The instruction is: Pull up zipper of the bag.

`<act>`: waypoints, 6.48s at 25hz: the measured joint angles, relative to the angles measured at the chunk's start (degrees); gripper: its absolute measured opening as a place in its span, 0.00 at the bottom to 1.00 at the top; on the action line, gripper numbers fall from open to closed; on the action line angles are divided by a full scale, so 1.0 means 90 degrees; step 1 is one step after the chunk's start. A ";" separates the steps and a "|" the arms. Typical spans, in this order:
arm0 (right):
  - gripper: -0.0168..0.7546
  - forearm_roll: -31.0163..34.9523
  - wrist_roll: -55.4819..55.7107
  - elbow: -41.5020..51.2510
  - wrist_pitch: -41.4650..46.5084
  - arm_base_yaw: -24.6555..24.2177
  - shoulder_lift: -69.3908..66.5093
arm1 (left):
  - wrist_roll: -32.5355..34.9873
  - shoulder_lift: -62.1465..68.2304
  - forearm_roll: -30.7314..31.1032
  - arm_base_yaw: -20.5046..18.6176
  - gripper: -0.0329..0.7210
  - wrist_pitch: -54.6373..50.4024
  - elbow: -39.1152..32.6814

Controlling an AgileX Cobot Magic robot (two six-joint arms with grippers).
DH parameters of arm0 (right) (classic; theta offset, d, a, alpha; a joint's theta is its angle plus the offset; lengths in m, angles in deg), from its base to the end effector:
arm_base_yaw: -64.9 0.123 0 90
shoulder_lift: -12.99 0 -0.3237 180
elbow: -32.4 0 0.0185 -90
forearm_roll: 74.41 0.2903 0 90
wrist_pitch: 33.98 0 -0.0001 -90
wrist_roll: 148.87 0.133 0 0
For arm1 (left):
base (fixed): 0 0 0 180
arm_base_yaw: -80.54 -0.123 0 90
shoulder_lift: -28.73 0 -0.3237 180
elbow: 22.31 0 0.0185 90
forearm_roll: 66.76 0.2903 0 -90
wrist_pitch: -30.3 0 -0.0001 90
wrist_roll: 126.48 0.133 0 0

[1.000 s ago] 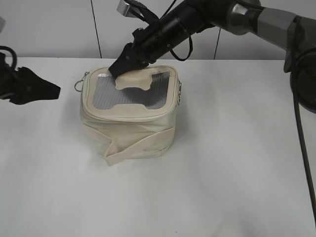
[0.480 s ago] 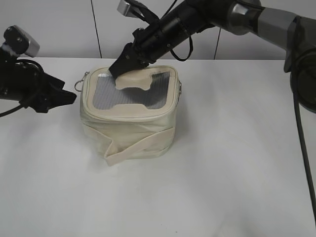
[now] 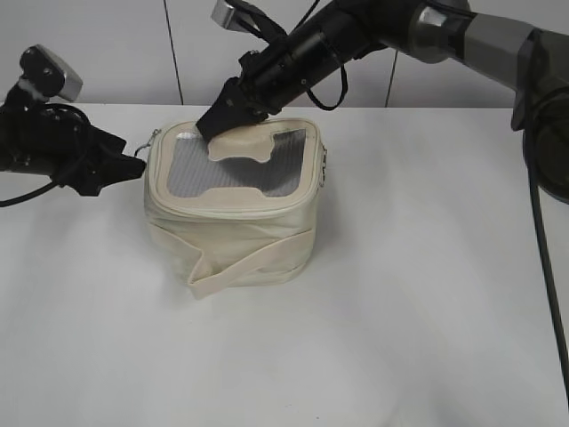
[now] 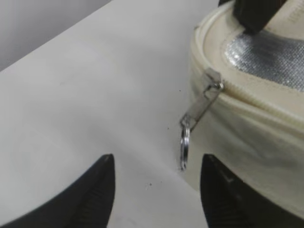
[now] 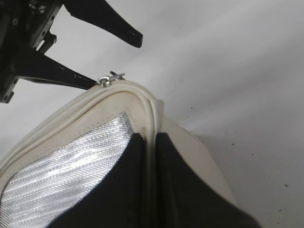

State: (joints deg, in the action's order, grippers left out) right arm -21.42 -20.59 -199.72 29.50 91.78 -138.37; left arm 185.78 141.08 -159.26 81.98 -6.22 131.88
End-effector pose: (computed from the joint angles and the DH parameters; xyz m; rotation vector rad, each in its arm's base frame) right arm 0.5106 0.3654 0.1695 -1.2551 2.1307 1.0653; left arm 0.4022 -0.0893 0.1412 1.0363 1.9637 -0.4013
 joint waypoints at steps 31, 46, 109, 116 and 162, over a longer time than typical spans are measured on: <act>0.08 -0.0038 0.0519 0.0000 -0.0085 0.0000 0.0000 | -0.1468 -0.0492 0.0992 0.0684 0.06 0.1542 -0.0020; 0.08 -0.0038 0.1631 0.0000 -0.0238 0.0020 0.0000 | -0.2106 -0.3155 0.1055 0.0677 0.06 0.0862 -0.2634; 0.70 0.5703 -0.5758 0.9641 -0.2879 -0.1975 0.4752 | -0.7537 0.2600 0.5281 0.2087 0.63 -0.3644 0.6882; 0.70 0.5709 -0.6053 0.9474 -0.2770 -0.1812 0.4421 | -0.7744 0.2865 0.5444 0.2096 0.33 -0.3722 0.6910; 0.50 0.5729 -0.6574 0.7894 -0.3889 -0.0995 0.2972 | -0.7809 0.2865 0.5491 0.2104 0.11 -0.3734 0.6921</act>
State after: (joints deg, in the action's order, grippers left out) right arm 30.14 -79.76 -128.67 -5.50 82.83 -111.62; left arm 115.50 166.86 -109.84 100.92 -39.82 194.18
